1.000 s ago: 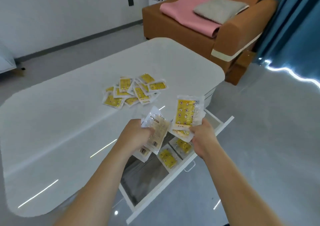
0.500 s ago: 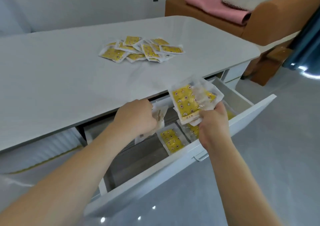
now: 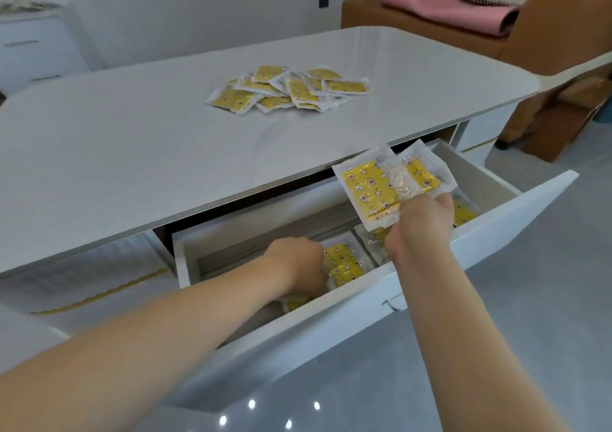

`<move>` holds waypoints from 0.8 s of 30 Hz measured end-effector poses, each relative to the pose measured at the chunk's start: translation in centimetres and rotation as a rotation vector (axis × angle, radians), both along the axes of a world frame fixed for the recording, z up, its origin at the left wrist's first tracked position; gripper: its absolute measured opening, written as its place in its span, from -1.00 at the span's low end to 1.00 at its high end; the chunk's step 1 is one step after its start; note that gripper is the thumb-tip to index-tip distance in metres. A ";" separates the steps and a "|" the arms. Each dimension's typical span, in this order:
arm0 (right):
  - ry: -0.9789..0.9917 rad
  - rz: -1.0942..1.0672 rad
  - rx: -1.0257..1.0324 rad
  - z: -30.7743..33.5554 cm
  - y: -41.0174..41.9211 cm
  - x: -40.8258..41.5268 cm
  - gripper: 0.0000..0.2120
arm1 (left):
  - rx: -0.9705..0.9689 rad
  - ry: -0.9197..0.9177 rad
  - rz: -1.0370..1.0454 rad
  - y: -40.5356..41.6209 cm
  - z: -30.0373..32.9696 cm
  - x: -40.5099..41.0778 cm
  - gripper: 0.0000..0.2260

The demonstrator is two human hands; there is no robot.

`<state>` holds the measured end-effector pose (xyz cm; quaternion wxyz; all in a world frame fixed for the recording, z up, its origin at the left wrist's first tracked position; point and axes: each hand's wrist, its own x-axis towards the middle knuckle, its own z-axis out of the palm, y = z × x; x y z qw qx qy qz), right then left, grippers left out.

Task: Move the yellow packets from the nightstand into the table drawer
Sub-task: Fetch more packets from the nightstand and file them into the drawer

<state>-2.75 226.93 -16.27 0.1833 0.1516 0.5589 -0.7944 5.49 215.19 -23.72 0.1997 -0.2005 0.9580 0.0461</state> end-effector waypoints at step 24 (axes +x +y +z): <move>0.089 0.099 0.012 -1.0 -1.1 1.0 -0.51 | 0.354 0.061 0.449 -5.5 -1.1 1.5 -0.42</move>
